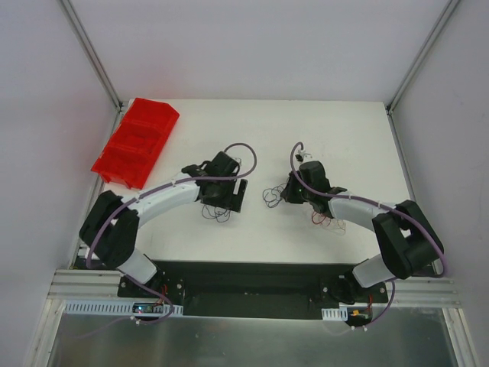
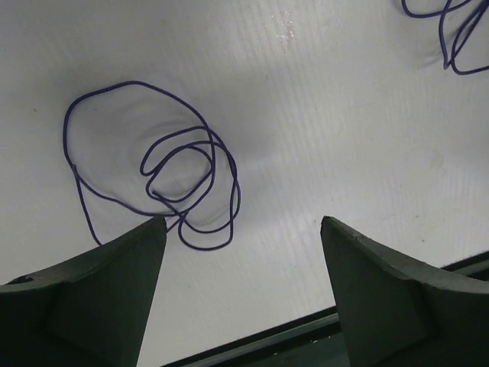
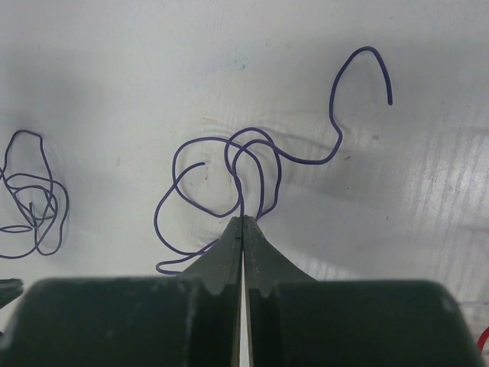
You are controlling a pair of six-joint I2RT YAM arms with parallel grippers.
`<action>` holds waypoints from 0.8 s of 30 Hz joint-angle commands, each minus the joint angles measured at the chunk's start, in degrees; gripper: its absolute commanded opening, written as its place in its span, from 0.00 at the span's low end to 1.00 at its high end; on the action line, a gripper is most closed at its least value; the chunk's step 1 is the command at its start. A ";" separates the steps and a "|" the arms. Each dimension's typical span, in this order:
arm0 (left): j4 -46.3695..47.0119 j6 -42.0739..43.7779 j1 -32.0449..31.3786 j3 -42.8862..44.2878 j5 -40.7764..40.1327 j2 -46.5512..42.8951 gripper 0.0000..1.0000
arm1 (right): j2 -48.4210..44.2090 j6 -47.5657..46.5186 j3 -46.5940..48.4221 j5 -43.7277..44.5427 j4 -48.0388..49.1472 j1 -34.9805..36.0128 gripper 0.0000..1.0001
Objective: Untangle the cables
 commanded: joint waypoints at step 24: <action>1.08 5.71 1.39 5.66 -2.47 15.13 0.08 | 0.90 1.19 0.06 -4.08 3.32 -0.99 0.00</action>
